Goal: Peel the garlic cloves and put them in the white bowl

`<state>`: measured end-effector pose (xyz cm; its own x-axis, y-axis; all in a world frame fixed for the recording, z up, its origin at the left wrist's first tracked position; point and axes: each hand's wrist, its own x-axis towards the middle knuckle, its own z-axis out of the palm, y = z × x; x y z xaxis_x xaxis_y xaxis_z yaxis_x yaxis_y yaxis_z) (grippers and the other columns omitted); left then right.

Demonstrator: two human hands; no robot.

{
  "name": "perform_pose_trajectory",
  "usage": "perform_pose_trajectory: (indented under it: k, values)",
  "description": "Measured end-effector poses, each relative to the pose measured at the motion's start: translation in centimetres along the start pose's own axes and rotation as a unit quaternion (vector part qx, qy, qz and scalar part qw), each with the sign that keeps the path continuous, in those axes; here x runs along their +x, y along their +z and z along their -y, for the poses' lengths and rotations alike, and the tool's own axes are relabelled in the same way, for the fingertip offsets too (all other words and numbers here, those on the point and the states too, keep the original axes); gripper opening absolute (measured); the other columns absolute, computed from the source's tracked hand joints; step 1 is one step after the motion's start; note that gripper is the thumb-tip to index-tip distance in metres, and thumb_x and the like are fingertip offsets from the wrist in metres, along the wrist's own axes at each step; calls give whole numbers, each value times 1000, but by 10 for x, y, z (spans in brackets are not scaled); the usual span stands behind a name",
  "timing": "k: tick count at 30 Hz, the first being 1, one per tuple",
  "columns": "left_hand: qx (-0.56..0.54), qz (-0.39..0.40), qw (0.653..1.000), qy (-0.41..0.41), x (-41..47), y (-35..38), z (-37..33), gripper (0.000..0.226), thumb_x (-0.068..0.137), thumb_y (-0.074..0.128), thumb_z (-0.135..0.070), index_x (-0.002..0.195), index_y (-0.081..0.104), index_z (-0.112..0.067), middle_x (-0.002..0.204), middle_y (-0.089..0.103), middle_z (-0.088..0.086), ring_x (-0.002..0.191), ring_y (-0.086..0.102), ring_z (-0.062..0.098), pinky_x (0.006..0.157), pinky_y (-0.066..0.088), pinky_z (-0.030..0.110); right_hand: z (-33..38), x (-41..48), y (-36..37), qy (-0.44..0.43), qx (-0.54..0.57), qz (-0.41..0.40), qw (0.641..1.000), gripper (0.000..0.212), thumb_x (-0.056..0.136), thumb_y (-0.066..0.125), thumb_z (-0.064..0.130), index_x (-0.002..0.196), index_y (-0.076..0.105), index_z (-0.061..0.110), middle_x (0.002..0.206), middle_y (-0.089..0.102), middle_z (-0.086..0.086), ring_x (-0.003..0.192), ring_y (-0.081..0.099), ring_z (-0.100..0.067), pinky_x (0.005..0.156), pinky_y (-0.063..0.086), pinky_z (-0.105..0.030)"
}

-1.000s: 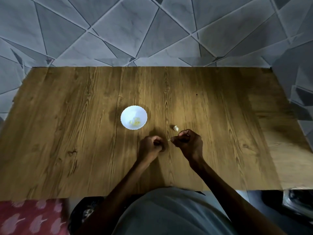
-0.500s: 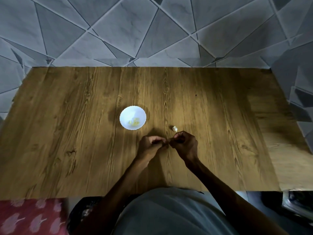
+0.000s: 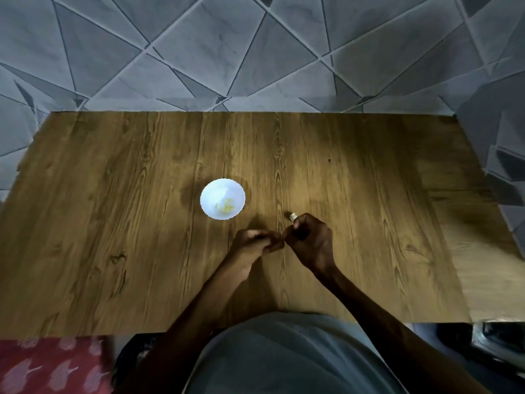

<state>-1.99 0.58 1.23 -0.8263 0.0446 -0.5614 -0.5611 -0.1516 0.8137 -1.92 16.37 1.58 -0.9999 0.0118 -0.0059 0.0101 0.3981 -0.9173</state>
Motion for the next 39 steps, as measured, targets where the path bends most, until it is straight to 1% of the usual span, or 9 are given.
perform_pose_trajectory:
  k: [4,7,11,13,16,21,24,29,39]
  values:
    - [-174,21,976,-129,-4,2,-14,15,92,52,11,90,67,10,84,72,16,73,72,17,73,58,22,5,0,0,-126,-45,-7,991,19,83,72,1,81,56,11,75,64,1,68,65,-12,59,54,-26]
    - [94,-10,993,73,-3,0,-6,10,88,64,0,93,73,0,90,74,12,81,71,17,77,58,27,3,-2,3,-18,-29,-25,999,14,83,73,4,86,60,10,75,68,-1,69,68,-13,60,56,-25]
    - [362,-49,868,337,-4,-1,1,12,88,67,-10,96,75,-13,88,74,-8,81,67,1,72,53,13,4,9,0,311,241,4,920,17,84,68,-4,99,65,-11,83,67,-18,75,66,-24,62,57,-26]
    - [352,-52,884,304,-2,-1,2,12,89,69,-15,98,75,-13,90,73,-8,82,67,0,75,54,13,4,9,-2,321,248,6,914,5,84,67,-5,89,68,-8,88,65,-25,81,65,-28,66,57,-28]
    - [88,-1,995,38,-3,1,-13,9,90,65,-5,95,71,-1,83,75,3,76,72,9,77,58,21,6,3,0,209,194,-13,958,18,84,68,-4,82,58,11,89,72,-18,88,70,-29,73,57,-36]
    - [-282,25,921,-268,-5,-7,-35,16,92,54,8,83,66,12,75,71,21,61,72,20,56,58,22,8,4,0,-82,22,-15,996,27,82,70,-3,80,52,16,79,70,-3,77,71,-17,65,56,-31]
    - [-206,48,952,-221,-5,-12,-30,14,92,55,6,88,68,7,81,73,15,71,73,17,64,59,20,10,2,1,-57,56,-13,997,21,83,70,-5,81,53,7,81,71,-7,80,72,-19,68,58,-31]
    - [29,44,998,25,-5,-14,-19,16,90,62,3,104,65,11,93,70,16,81,71,18,75,57,21,8,1,-2,212,311,-6,926,22,88,54,-12,83,55,9,86,73,-12,86,70,-22,77,53,-37]
    - [39,50,998,15,-9,-7,-16,18,89,63,4,106,67,5,95,72,12,84,72,13,73,55,19,13,0,2,190,228,-5,955,18,86,62,-10,85,57,7,92,74,-18,92,72,-28,75,55,-34]
